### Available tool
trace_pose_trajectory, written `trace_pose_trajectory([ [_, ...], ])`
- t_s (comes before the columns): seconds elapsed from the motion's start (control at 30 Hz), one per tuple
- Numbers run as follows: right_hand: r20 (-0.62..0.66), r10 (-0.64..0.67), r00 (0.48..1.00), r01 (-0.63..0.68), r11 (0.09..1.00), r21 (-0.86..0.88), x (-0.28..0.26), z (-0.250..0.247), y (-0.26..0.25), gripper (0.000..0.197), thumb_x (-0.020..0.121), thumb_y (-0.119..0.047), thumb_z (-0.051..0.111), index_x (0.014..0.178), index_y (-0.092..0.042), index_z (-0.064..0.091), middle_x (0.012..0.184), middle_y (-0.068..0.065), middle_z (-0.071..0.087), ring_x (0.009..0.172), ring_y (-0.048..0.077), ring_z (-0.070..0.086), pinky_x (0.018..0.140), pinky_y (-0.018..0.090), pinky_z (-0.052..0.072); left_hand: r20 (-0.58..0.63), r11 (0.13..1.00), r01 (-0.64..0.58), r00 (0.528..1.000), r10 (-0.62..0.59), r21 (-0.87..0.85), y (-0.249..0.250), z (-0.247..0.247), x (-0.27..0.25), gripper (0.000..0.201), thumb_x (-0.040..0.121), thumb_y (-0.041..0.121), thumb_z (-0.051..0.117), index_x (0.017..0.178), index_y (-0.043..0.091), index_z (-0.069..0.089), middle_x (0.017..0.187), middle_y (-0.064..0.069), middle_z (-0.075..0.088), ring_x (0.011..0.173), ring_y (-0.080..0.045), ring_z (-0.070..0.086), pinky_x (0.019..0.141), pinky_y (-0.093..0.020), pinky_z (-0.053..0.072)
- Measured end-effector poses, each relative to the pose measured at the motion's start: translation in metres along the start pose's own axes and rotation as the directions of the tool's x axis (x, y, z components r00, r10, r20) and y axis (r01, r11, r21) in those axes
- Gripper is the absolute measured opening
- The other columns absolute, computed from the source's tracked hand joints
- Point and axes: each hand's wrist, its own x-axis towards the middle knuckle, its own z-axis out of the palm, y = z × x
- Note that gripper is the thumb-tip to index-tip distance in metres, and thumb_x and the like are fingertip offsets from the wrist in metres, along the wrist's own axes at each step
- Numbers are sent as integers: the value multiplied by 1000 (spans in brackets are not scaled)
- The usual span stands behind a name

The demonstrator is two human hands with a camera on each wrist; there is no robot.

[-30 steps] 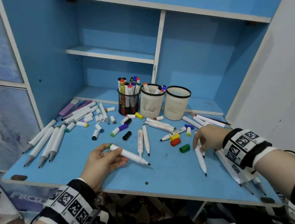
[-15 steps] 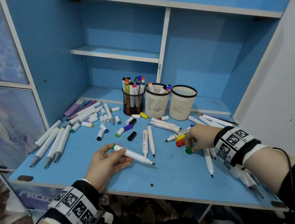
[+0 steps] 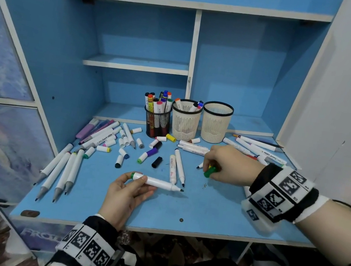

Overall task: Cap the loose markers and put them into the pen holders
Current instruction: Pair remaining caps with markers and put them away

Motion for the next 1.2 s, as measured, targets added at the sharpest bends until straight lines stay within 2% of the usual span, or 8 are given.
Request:
trace_pose_trajectory([
  [0.13,-187,132,973,-74,954,289,-18,9,-19,20,80,-9,68,94,-22,72,84,-5,49,64,7,48,63,15,37,-3,1000,1,1000,-1,-13,0,-1,0,6,90,-1,53,94,4,53,75,-15,70,69,-24,70,68,-28,60],
  [0.2,-207,246,947,-93,826,555,-27,19,-25,22,81,-8,69,94,-27,71,73,0,52,58,12,46,61,18,39,-4,1000,-3,1000,3,-9,0,-1,-1,6,90,-1,53,94,4,54,78,-17,69,70,-24,70,67,-27,59],
  [0.37,-129,509,851,27,202,979,-35,61,-39,36,84,1,65,113,-19,59,79,4,63,70,17,62,64,25,49,0,1000,-5,1000,5,-3,0,-2,-1,6,91,-1,52,93,4,54,79,-17,69,70,-24,71,67,-27,59],
  [0.57,25,673,739,301,-363,882,-25,101,-52,23,87,7,58,107,-4,62,92,19,66,80,27,69,70,25,59,-11,1000,-19,1000,19,-3,-2,-2,-1,6,91,0,52,94,5,53,81,-18,69,73,-24,71,68,-27,59],
  [0.67,21,687,727,372,-419,828,-21,110,-57,24,88,6,56,110,-2,60,88,17,66,79,26,68,74,26,59,-11,999,-29,1000,29,-15,-2,-2,-1,6,92,0,51,93,5,52,75,-15,71,73,-24,71,67,-26,59],
  [0.9,-56,667,743,369,-339,865,-20,118,-55,25,81,6,62,106,-2,61,85,16,67,76,24,68,71,25,58,11,999,-45,999,45,17,-2,1,-3,8,90,-3,51,92,5,51,77,-16,72,74,-25,72,64,-24,58],
  [1.07,-97,601,794,366,-344,865,-22,125,-52,81,30,-37,95,97,-2,65,81,15,69,74,27,70,64,24,56,33,998,-52,998,50,36,-3,0,-5,11,88,-4,54,95,4,50,81,-22,70,74,-28,72,65,-25,59],
  [1.2,-99,588,803,351,-331,876,-21,126,-52,88,22,-42,95,93,-1,64,81,14,68,75,26,70,64,23,55,89,995,-65,994,58,76,-3,-2,-6,38,65,8,73,95,3,49,78,-22,70,70,-28,72,62,-25,58],
])
